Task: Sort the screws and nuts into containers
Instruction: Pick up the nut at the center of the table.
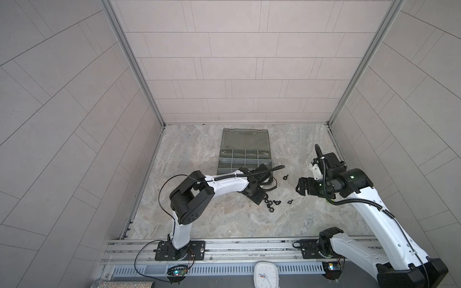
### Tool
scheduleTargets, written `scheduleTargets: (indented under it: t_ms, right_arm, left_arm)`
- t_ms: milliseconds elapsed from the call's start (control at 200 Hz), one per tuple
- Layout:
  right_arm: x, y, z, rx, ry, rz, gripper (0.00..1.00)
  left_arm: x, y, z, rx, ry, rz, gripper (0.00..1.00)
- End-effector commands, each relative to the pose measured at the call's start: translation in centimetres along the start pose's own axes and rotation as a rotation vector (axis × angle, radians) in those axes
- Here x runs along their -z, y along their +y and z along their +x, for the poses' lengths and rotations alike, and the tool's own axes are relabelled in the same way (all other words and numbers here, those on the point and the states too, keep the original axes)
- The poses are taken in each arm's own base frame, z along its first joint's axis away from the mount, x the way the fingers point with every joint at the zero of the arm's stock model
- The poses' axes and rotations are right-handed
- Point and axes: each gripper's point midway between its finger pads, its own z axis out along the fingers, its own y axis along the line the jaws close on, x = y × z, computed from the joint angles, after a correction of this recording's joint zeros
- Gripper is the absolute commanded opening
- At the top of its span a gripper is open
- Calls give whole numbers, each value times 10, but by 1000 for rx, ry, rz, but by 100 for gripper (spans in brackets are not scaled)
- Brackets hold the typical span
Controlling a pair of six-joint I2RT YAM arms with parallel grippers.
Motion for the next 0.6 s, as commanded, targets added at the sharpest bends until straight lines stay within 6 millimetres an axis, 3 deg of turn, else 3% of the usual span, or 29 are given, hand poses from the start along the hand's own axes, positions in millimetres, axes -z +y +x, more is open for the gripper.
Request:
scheduleTargets:
  t_ms: [0,265,595]
  right_arm:
    - [-1,-8,6,-12,17,39,99]
    - [-4,-8,5,-6,29,45,99]
    - [-8,-10,4,6,47,59,99]
  left_arm:
    - [-5,-5,-2,-12,2,20,58]
    - [-11,-5,-2,-12,13,25,56]
    - [-16,-8,-3,-8,25,32,48]
